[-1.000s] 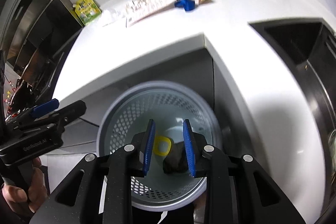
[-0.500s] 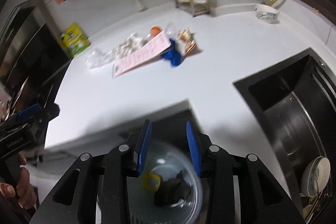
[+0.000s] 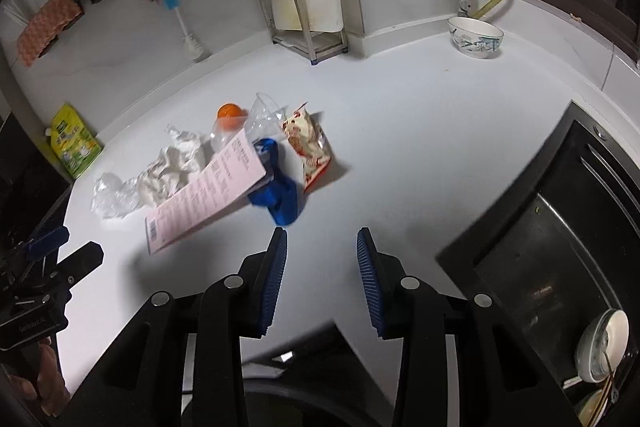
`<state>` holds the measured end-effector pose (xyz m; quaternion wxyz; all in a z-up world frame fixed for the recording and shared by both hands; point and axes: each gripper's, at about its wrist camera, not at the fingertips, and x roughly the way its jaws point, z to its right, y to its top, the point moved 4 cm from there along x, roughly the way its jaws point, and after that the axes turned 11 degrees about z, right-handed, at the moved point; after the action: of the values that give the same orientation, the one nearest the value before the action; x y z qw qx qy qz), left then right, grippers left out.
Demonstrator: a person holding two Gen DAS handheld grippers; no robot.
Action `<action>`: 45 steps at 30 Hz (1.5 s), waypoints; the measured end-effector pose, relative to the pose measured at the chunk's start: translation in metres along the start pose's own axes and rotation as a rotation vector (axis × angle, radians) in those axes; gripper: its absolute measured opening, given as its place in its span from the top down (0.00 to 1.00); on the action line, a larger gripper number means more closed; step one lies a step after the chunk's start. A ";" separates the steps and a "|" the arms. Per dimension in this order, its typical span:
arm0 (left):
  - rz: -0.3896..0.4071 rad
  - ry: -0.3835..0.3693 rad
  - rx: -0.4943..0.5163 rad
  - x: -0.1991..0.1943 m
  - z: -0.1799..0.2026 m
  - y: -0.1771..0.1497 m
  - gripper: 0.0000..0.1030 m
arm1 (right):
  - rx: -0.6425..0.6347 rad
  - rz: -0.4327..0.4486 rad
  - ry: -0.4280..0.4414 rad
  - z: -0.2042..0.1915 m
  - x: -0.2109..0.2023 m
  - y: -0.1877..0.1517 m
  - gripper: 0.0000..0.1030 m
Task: Collect trash
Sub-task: 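Move both tools back toward the trash on the counter, then grasp the snack wrapper with the right tool while the left tool grasps crumpled paper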
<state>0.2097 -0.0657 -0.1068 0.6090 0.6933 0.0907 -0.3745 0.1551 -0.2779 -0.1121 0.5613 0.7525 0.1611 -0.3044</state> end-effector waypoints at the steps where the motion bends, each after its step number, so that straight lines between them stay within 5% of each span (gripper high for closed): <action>1: -0.001 -0.003 -0.003 0.007 -0.003 0.004 0.12 | -0.002 0.002 -0.005 -0.001 0.006 0.004 0.66; 10: -0.005 0.016 -0.062 0.054 -0.019 0.028 0.12 | -0.018 -0.016 0.005 0.000 0.069 0.034 0.65; 26: -0.047 0.049 -0.135 0.086 -0.041 0.021 0.12 | -0.207 -0.106 -0.003 -0.014 0.143 0.025 0.61; 31: -0.057 0.061 -0.131 0.093 -0.045 0.019 0.12 | -0.199 -0.086 0.003 -0.016 0.150 0.030 0.61; 33: -0.067 0.060 -0.135 0.097 -0.045 0.019 0.12 | -0.201 -0.082 0.009 -0.018 0.152 0.032 0.73; 45: -0.077 0.108 -0.139 0.126 -0.038 0.018 0.12 | -0.116 -0.059 0.013 -0.008 0.142 0.031 0.75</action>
<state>0.3241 -0.0774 -0.1725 0.6352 0.6645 0.1757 -0.3524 0.2838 -0.2940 -0.1775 0.5937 0.7157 0.2040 -0.3061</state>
